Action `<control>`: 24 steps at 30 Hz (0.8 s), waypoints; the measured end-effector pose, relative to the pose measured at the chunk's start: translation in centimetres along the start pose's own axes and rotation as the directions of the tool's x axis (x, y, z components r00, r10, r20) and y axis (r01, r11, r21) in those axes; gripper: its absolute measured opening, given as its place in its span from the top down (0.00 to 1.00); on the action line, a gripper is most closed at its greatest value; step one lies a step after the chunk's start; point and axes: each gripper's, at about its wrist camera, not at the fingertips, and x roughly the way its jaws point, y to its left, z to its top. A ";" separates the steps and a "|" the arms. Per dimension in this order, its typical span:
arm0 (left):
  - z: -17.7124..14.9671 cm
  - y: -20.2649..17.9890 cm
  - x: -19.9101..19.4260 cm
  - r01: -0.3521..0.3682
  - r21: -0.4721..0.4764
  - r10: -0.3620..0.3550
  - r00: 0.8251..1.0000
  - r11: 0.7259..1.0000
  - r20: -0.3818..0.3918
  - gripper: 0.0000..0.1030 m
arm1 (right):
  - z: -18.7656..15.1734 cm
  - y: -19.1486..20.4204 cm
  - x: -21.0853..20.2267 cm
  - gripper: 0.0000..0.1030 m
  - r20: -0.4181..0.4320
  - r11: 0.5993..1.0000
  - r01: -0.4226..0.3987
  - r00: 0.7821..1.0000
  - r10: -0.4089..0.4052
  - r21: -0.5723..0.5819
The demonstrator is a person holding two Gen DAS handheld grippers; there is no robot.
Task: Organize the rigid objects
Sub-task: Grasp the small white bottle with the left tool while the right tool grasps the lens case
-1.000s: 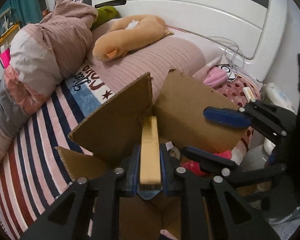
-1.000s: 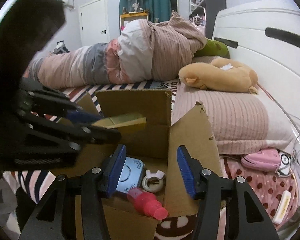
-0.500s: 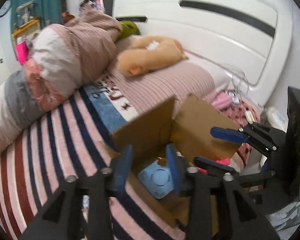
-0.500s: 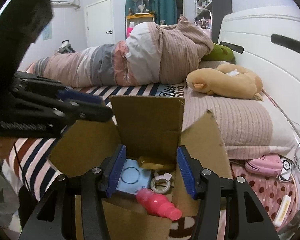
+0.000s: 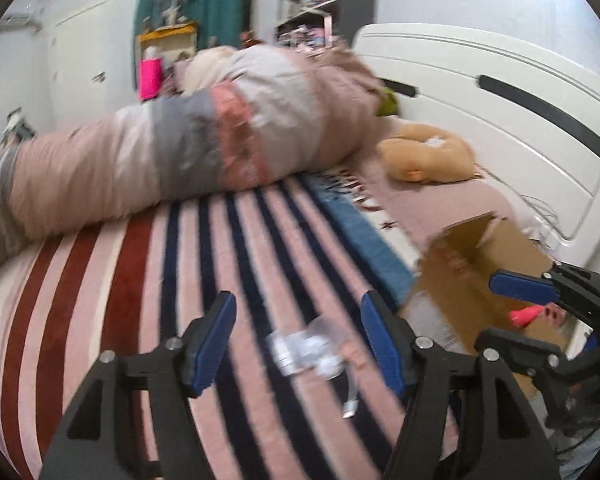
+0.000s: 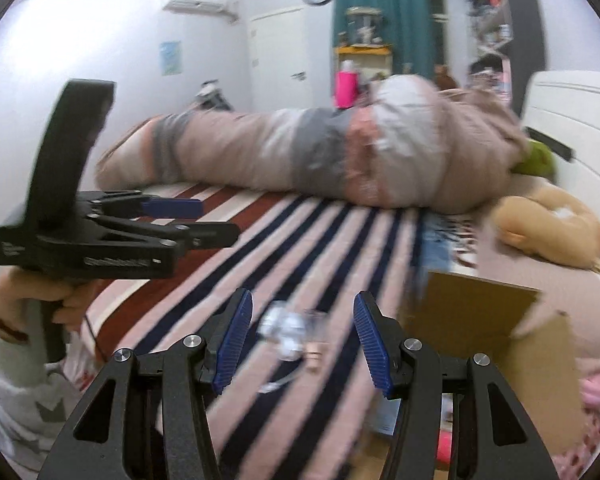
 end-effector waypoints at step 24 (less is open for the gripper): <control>-7.6 3.9 18.0 0.106 -0.225 -0.162 0.954 0.969 -0.251 0.65 | -7.1 -0.3 19.7 0.57 -0.272 0.993 0.106 0.958 -0.086 0.061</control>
